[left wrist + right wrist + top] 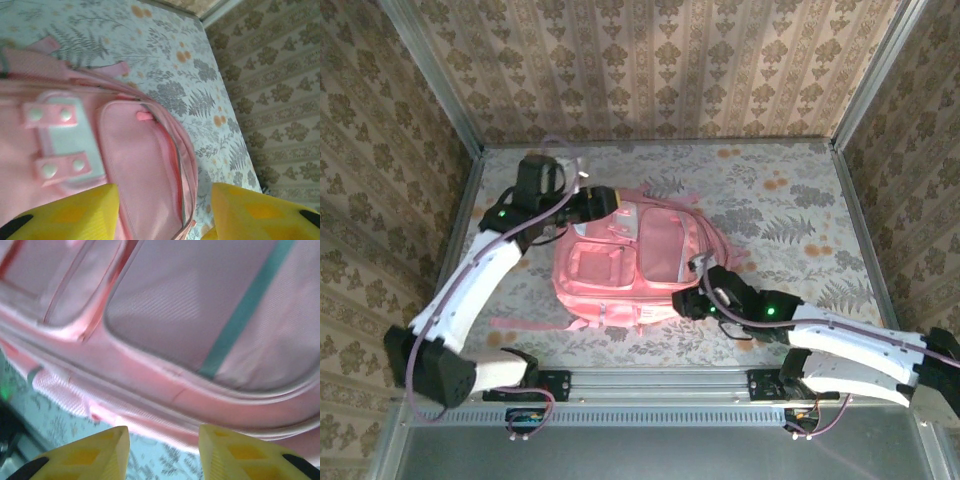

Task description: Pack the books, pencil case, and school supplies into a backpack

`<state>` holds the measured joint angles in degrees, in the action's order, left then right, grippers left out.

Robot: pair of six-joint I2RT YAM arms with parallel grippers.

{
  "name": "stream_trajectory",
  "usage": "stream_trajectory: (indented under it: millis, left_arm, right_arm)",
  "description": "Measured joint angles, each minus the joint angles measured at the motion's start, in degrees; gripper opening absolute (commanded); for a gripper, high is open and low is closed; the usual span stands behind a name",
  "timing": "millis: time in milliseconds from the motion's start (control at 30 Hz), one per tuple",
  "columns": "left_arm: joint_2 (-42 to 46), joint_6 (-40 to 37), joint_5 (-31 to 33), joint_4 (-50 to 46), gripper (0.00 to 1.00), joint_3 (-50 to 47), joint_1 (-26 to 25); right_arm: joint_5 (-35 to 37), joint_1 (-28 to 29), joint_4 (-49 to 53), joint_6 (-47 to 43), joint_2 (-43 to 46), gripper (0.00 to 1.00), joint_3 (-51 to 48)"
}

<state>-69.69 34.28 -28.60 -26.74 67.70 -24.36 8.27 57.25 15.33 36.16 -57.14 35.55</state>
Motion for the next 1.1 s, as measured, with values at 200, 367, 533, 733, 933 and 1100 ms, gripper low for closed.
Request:
stream_trajectory:
  millis: [200,367,533,733,933,1100]
  left_arm:
    - [11.0,7.9,4.1,-3.4,0.61,-11.8,0.0]
    - [17.4,18.1,10.2,-11.1,0.63,-18.1,-4.6]
    - [20.0,31.0,15.7,-15.6,0.64,-22.0,-11.3]
    - [17.2,35.0,20.1,-14.9,0.64,-22.4,-14.4]
    - [1.7,21.7,24.7,-21.1,0.65,-6.6,-15.6]
    - [-3.2,13.7,23.8,-19.5,0.61,-3.2,-15.3]
  right_arm:
    - [-1.4,3.3,1.3,1.2,-8.0,0.36,2.3]
    - [-1.4,2.3,3.1,1.7,-12.8,0.31,4.2]
    - [-0.8,-0.5,3.3,1.9,-15.1,0.26,5.7]
    - [-0.7,-6.2,1.8,0.6,-16.0,0.25,5.8]
    - [-0.8,-9.5,1.7,-3.5,-17.0,0.27,9.1]
    - [-2.4,-9.5,1.6,-5.0,-12.7,0.28,9.6]
